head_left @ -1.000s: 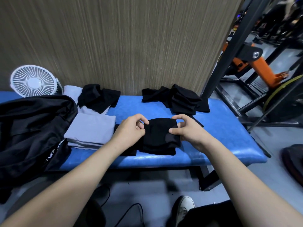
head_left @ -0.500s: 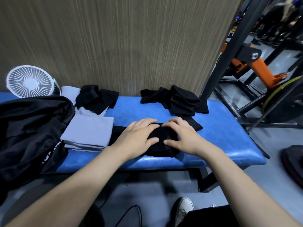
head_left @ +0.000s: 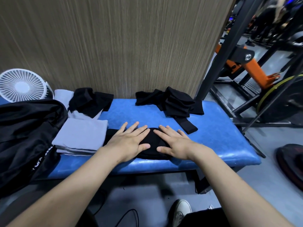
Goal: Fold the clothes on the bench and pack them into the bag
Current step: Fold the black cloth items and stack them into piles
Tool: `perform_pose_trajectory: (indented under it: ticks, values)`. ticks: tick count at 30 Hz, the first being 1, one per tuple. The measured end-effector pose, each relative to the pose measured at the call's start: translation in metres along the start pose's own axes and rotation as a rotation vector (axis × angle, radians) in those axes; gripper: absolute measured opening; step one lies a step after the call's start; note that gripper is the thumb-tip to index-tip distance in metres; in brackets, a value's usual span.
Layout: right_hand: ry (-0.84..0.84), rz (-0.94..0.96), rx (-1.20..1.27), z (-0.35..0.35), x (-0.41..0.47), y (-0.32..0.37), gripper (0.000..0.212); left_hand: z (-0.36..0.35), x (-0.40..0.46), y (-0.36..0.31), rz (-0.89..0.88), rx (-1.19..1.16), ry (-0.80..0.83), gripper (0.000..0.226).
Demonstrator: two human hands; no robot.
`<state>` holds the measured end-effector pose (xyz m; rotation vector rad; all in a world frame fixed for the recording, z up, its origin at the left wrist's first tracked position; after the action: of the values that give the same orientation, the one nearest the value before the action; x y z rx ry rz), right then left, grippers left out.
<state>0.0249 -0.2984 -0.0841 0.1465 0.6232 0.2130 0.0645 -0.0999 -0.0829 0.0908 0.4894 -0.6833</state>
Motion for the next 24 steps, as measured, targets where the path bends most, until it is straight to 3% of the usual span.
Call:
perform_pose_trajectory:
  ticks: [9, 15, 19, 24]
  values:
    - [-0.152, 0.084, 0.122, 0.010, 0.005, -0.006, 0.069, 0.003, 0.001, 0.004, -0.034, -0.123, -0.052, 0.062]
    - [-0.336, 0.175, 0.369, 0.030, 0.013, -0.015, 0.037, 0.017, -0.001, 0.019, -0.055, -0.315, -0.336, 0.037]
    - [-0.411, 0.152, 0.415, 0.044, 0.033, -0.002, 0.026, 0.029, -0.008, 0.044, 0.090, -0.378, -0.495, 0.023]
    - [-0.433, 0.133, 0.359, 0.053, 0.060, 0.027, 0.022, 0.045, -0.016, 0.091, 0.375, -0.337, -0.585, 0.026]
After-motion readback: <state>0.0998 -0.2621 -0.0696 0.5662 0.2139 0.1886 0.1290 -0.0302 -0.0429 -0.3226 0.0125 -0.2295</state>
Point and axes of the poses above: each hand's wrist, its own x-axis towards the middle knuckle, its own z-axis out of the back of the hand, y = z × x, the point moved 2 cm from there along x, towards the middle knuckle, and after that the axes turned 15 degrees about y, right-handed, at the moved point
